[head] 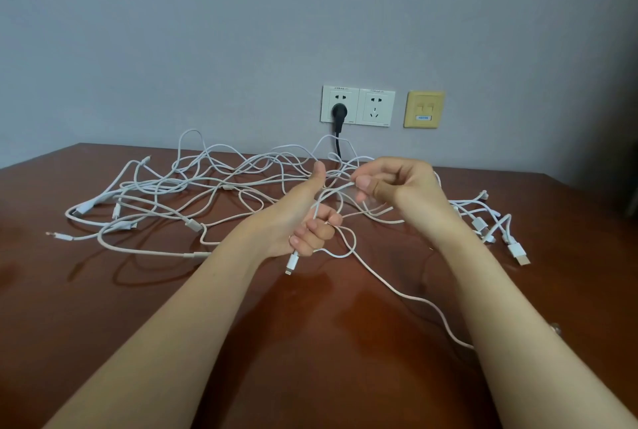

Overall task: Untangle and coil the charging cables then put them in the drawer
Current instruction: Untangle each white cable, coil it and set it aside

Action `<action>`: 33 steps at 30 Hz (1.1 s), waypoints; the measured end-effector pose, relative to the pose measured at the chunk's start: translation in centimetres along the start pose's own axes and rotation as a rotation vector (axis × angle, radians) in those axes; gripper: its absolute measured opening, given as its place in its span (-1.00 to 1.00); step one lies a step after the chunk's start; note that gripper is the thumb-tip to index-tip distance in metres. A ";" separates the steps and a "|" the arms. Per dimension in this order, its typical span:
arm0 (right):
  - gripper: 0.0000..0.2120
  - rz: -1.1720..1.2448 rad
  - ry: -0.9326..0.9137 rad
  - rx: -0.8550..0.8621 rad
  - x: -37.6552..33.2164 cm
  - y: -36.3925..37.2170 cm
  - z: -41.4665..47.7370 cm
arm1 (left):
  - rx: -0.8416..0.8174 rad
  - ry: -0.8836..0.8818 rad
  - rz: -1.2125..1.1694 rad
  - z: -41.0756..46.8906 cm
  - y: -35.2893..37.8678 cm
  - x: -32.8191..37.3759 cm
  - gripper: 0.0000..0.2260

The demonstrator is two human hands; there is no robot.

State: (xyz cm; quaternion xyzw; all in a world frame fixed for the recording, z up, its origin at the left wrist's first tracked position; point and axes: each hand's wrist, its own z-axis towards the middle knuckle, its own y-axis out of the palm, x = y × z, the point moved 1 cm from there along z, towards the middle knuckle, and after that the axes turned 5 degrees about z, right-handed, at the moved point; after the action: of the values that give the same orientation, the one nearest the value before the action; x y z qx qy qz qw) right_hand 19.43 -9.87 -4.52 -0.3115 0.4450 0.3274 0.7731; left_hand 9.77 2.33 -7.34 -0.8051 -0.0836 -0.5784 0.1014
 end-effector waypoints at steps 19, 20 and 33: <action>-0.86 -0.684 -0.272 0.011 0.7 1.4 0.4 | -0.204 0.016 -0.131 -0.1 0.6 -0.3 -0.56; -0.86 -0.669 -0.283 0.038 0.8 1.5 0.5 | -0.191 0.036 -0.148 -0.1 0.6 -0.3 -0.59; -0.82 -0.729 -0.096 0.092 2.4 -0.9 0.8 | 0.176 0.301 -0.092 0.1 0.7 0.5 -0.60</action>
State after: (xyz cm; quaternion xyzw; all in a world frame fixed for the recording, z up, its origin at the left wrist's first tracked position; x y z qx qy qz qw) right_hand 21.50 -9.29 -6.19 -0.3990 0.2823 0.0242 0.8721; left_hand 10.20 1.73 -6.94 -0.6927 -0.1547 -0.6869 0.1562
